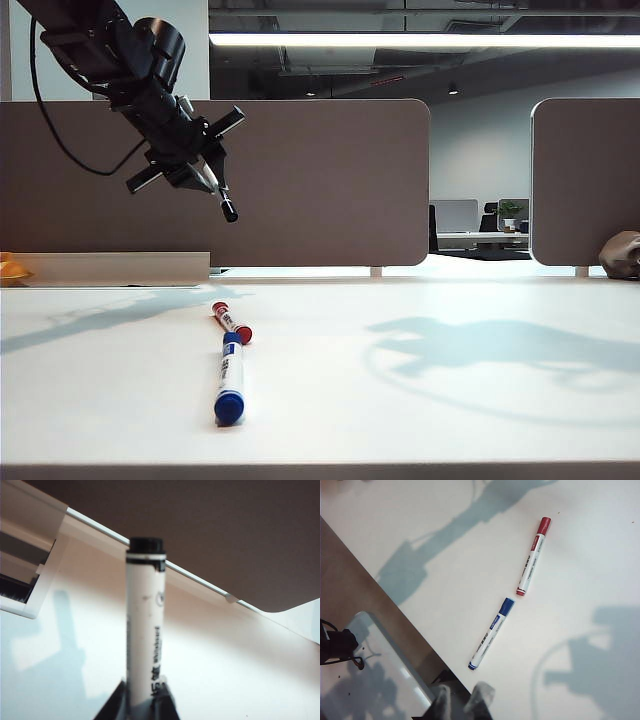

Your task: Pick up the markers one by one and line them up horizontally in a straight line on the table.

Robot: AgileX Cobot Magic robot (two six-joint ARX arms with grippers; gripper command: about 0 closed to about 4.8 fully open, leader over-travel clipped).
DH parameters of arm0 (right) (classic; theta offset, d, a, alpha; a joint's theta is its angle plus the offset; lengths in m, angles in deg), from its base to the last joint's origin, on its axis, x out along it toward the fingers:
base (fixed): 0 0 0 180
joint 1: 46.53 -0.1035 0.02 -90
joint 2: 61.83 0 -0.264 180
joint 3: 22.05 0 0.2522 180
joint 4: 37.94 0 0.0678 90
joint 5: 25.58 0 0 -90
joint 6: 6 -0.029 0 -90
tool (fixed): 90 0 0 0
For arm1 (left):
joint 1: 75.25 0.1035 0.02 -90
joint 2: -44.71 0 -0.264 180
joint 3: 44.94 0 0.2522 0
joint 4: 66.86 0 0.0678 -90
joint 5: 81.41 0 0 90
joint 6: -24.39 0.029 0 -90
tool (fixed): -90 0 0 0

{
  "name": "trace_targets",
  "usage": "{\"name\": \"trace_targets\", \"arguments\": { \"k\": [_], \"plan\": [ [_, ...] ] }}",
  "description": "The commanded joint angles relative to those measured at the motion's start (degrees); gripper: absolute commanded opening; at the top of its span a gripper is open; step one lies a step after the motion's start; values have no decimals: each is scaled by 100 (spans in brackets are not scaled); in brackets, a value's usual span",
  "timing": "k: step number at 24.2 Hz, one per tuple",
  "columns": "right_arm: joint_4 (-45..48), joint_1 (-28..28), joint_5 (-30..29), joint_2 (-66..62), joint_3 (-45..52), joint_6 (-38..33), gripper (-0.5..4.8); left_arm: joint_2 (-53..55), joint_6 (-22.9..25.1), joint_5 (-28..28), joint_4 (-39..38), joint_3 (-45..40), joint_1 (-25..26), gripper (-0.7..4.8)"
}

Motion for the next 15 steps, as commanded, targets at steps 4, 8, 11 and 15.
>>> {"name": "trace_targets", "arguments": {
  "k": [4, 8, 11, 15],
  "plan": [
    [61, 2, -11, 37, -20, 0, 63, -20, -15, 15, 74, 13, -2, 22],
    [61, 2, -11, 35, -20, 0, 63, -17, -13, 15, 74, 13, -2, 22],
    [61, 2, -11, 35, -20, 0, 63, -17, -13, 11, 70, 13, -2, 22],
    [61, 2, -9, 37, -20, 0, 63, -7, -11, -50, -74, 13, -2, 22]
  ]
}}
